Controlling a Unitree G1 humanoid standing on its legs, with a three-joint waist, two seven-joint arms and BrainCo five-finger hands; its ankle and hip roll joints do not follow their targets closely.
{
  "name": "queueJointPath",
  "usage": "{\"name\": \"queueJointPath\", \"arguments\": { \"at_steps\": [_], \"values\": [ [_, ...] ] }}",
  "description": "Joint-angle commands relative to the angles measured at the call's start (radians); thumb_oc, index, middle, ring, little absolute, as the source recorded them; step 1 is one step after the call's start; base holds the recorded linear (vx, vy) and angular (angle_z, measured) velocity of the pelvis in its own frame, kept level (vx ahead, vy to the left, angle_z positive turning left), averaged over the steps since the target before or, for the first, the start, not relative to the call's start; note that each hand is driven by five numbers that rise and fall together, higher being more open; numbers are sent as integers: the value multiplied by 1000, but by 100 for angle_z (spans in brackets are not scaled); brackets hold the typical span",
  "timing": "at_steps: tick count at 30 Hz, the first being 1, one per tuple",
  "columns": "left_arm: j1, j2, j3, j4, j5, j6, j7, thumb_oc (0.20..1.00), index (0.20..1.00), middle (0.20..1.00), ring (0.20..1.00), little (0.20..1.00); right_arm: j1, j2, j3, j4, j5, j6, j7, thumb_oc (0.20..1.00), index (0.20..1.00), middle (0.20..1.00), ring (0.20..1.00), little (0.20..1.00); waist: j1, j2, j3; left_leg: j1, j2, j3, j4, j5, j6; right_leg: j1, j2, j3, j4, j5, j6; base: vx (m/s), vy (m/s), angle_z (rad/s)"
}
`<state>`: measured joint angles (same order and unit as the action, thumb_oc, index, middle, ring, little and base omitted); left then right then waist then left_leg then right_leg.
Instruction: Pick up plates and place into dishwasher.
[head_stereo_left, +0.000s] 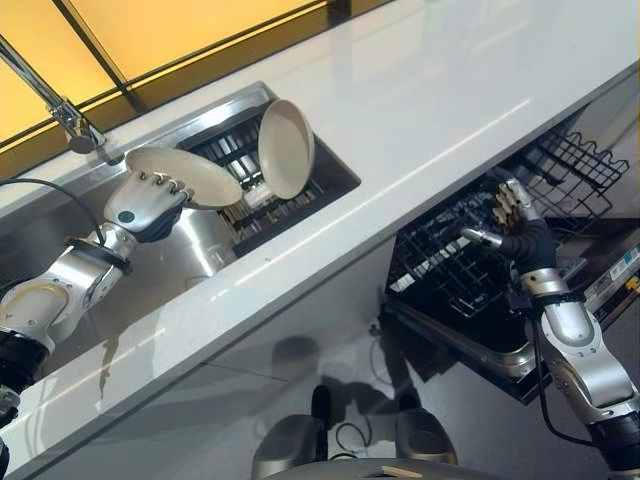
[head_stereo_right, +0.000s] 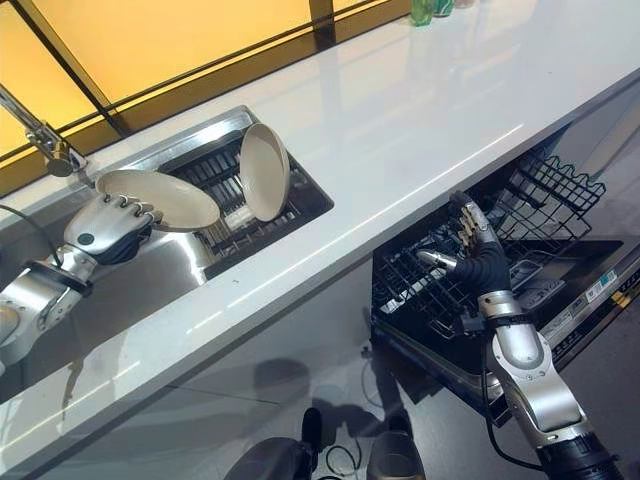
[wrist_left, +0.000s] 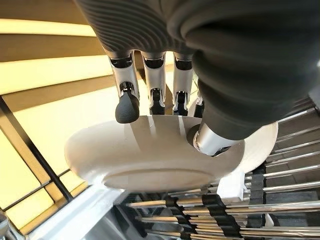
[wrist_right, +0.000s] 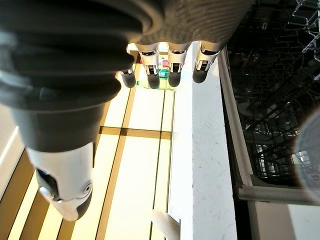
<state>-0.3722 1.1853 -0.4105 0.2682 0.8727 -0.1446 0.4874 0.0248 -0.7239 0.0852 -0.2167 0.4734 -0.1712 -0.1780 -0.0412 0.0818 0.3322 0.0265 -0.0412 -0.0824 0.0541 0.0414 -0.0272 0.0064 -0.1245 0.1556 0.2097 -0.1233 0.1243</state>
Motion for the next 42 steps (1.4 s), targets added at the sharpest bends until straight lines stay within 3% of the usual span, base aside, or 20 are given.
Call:
{"name": "queueJointPath", "arguments": {
  "at_steps": [1, 14, 17, 21, 23, 28, 35, 42],
  "values": [
    [27, 4, 106, 21, 21, 12, 72, 200, 200, 200, 200, 200, 28, -8, -62, -54, -9, -30, 13, 1000, 1000, 1000, 1000, 1000, -4, -28, -82, -22, -66, 6, 98, -119, 55, -29, -37, -17, -62, 114, 55, 0, 0, 0],
    [101, 40, 218, -58, -25, -1, 143, 200, 200, 200, 200, 200, 68, -3, -136, -83, 1, -62, 57, 1000, 1000, 1000, 1000, 1000, -3, -13, -123, 19, -66, -13, 50, -108, 52, -9, -41, -34, -79, 115, 48, -8, -4, 0],
    [150, 46, 305, -140, -111, -47, 148, 200, 200, 200, 200, 200, 66, 0, -171, -113, 6, -87, 47, 1000, 1000, 1000, 1000, 1000, 12, -15, -138, 27, -61, -28, 39, -108, 52, -3, -40, -54, -80, 108, 43, -80, -63, 5],
    [243, -4, 457, -285, -260, -189, 102, 200, 200, 200, 200, 200, 49, 23, -218, -162, 6, -118, 40, 1000, 1000, 1000, 1000, 1000, 44, -24, -167, 38, -50, -54, 17, -107, 53, 8, -29, -85, -91, 98, 32, -114, -114, 14],
    [273, -52, 524, -374, -326, -271, 23, 200, 200, 200, 200, 200, 40, 46, -238, -200, 1, -123, 42, 1000, 1000, 1000, 1000, 1000, 64, -33, -185, 45, -39, -65, 5, -104, 52, 16, -21, -105, -97, 92, 25, -125, -138, 15],
    [254, -145, 546, -523, -479, -362, -174, 200, 200, 200, 200, 200, -1, 85, -235, -271, -29, -144, 49, 1000, 1000, 1000, 1000, 1000, 91, -48, -223, 62, -19, -91, -31, -91, 46, 31, -1, -136, -109, 80, 9, -122, -129, 18],
    [175, -257, 435, -664, -881, -349, -585, 200, 200, 200, 200, 200, -78, 76, -159, -320, -83, -120, 101, 1000, 1000, 1000, 1000, 1000, 119, -68, -259, 67, -10, -114, -54, -84, 41, 39, 21, -144, -130, 81, 0, -100, -94, 8],
    [110, -311, 347, -743, -1193, -251, -846, 200, 200, 200, 200, 200, -154, 19, -61, -313, -112, -92, 149, 1000, 1000, 1000, 1000, 1000, 141, -83, -290, 64, 1, -116, -82, -69, 31, 45, 23, -162, -154, 89, 4, -74, -69, 3]
  ]
}}
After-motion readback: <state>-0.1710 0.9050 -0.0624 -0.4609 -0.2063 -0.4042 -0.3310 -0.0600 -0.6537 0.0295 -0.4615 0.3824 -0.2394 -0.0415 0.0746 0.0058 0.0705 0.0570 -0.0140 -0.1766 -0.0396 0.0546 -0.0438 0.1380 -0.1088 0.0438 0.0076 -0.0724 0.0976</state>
